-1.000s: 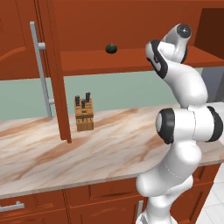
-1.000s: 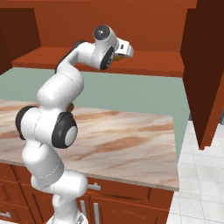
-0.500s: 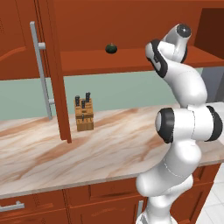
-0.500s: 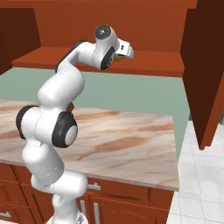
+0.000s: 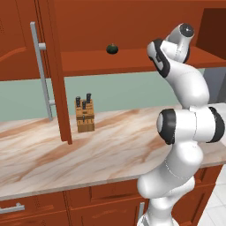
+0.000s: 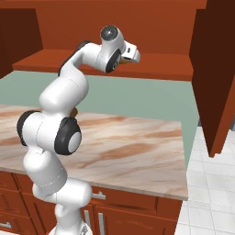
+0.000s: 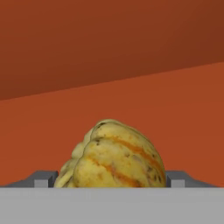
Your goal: Pick the squashs from the cabinet and place them in one bowl. Pick the carrot from the sink and place it in the other bowl.
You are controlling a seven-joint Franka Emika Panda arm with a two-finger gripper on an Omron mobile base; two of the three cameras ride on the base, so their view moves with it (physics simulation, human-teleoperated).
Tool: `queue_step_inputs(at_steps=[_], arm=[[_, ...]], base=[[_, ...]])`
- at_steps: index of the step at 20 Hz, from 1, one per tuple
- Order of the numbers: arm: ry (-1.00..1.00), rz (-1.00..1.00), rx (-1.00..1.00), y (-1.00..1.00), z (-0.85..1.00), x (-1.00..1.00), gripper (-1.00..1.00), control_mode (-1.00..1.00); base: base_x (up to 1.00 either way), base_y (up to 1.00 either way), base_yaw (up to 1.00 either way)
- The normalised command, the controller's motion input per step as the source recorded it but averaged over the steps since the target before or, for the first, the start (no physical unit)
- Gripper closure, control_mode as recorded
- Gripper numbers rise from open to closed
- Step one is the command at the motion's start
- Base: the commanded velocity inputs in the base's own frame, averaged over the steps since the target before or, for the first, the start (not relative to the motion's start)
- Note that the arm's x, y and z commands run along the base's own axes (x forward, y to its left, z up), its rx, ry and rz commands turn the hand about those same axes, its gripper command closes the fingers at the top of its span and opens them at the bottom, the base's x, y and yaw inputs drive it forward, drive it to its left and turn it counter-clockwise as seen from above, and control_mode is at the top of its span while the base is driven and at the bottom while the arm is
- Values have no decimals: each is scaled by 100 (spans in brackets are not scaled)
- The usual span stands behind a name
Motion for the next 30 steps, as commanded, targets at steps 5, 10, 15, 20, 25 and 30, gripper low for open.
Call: queue_step_inputs(at_steps=[5,10,15,20,25,30], arm=[[-1,0,1,0,-13,-9,100,-100],[-13,0,1,4,-5,-41,100,-100],[-10,0,1,4,3,-46,100,-100],[1,0,-6,5,24,-45,100,-100],[1,0,-11,4,26,-51,100,-100],[2,0,-1,4,17,-55,100,-100]], base=[[0,0,0],[0,0,0],[0,0,0],[0,0,0],[0,0,0],[0,0,0]])
